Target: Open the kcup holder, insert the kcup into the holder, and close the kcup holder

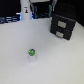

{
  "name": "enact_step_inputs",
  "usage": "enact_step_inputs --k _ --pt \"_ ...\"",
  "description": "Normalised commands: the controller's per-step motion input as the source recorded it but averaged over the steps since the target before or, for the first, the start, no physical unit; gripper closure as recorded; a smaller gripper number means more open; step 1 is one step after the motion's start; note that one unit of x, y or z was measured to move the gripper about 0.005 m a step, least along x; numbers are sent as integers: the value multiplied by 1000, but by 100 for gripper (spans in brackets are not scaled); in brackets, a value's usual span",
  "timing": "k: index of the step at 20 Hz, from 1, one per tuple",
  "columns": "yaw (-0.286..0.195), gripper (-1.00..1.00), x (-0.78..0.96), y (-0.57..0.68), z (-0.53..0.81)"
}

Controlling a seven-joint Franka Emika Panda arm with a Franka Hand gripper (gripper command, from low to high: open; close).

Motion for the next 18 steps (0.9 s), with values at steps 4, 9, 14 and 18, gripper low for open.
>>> enact_step_inputs --k 4,9,14,18 --pt "-95 -100 -136 492 126" --pt "-179 -100 -212 682 66" --pt "-200 -100 -229 662 13" --pt "-182 -100 -329 626 -22"
